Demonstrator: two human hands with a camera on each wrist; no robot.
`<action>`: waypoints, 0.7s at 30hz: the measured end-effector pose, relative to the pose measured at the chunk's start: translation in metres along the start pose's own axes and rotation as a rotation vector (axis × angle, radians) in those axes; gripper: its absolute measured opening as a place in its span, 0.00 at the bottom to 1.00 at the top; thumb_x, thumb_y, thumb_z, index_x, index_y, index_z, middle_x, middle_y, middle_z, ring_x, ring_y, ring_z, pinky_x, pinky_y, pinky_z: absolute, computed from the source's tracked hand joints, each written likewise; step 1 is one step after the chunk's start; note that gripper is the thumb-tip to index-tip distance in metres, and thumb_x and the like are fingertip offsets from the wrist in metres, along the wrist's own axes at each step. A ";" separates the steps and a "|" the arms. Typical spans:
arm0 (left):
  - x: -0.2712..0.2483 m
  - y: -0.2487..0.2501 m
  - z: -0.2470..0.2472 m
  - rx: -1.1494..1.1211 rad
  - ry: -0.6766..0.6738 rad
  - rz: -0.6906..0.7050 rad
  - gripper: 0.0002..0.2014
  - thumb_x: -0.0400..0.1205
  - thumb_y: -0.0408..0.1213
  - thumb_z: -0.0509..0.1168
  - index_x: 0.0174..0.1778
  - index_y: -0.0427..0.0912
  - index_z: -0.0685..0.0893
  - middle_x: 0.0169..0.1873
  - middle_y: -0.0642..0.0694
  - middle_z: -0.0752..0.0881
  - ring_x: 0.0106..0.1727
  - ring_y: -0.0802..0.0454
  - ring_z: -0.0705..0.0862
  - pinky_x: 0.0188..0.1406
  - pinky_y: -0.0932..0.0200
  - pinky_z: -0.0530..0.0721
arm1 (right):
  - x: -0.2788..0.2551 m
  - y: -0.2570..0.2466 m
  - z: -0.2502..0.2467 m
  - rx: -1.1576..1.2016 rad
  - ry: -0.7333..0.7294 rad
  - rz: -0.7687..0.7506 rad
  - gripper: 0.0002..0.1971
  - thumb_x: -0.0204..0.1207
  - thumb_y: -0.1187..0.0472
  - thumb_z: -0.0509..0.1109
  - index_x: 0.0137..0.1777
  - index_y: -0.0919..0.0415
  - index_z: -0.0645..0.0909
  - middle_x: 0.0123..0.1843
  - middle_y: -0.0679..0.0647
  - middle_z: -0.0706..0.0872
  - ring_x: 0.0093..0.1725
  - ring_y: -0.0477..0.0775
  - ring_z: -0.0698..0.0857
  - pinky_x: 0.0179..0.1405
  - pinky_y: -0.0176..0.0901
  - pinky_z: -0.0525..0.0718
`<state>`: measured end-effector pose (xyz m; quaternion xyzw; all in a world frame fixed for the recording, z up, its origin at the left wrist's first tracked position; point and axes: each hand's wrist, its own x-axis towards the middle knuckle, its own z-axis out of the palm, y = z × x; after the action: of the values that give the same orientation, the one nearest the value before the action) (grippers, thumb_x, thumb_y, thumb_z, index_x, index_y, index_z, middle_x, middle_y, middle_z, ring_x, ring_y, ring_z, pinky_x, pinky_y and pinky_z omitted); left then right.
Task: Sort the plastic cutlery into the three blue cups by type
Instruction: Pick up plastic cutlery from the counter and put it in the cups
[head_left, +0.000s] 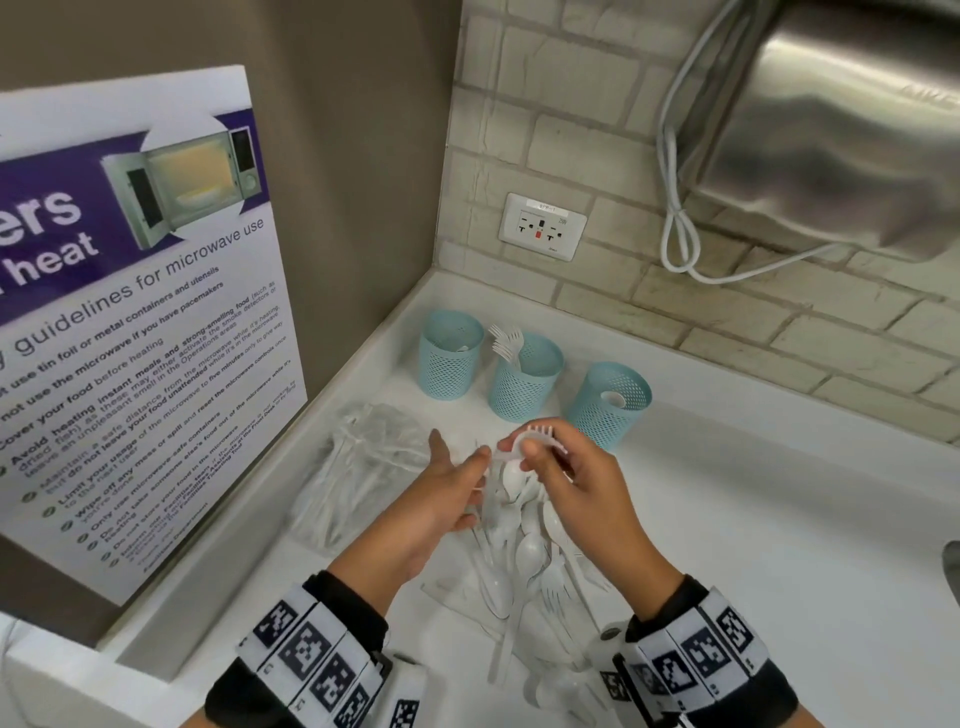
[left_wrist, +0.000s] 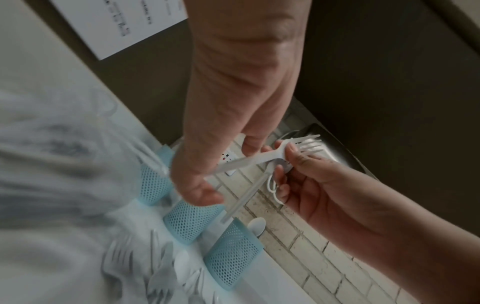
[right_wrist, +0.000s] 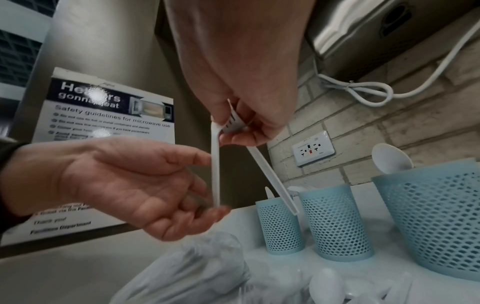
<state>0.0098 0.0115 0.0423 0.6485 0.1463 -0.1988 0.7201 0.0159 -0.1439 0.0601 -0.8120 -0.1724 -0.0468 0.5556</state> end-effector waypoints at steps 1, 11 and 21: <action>-0.002 0.001 -0.001 0.110 0.007 0.008 0.34 0.84 0.53 0.58 0.83 0.60 0.47 0.75 0.46 0.70 0.70 0.49 0.76 0.65 0.53 0.79 | 0.001 -0.002 -0.001 0.052 0.023 0.024 0.05 0.82 0.61 0.65 0.49 0.55 0.83 0.46 0.48 0.90 0.44 0.46 0.86 0.46 0.38 0.83; -0.014 -0.001 0.013 0.252 -0.043 0.412 0.14 0.87 0.42 0.56 0.46 0.42 0.85 0.49 0.51 0.89 0.54 0.59 0.87 0.59 0.62 0.80 | 0.008 -0.007 -0.003 0.342 0.143 0.247 0.14 0.77 0.60 0.70 0.54 0.71 0.77 0.37 0.56 0.90 0.28 0.47 0.83 0.34 0.39 0.82; -0.005 -0.012 0.011 0.264 -0.022 0.361 0.13 0.88 0.40 0.52 0.54 0.40 0.82 0.50 0.46 0.91 0.52 0.54 0.89 0.54 0.62 0.84 | 0.007 -0.009 -0.002 0.397 0.209 0.317 0.21 0.76 0.42 0.61 0.60 0.57 0.78 0.38 0.49 0.73 0.31 0.42 0.72 0.35 0.33 0.78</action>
<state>-0.0006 0.0006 0.0352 0.7506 -0.0073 -0.0914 0.6543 0.0201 -0.1408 0.0707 -0.6949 0.0093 -0.0082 0.7190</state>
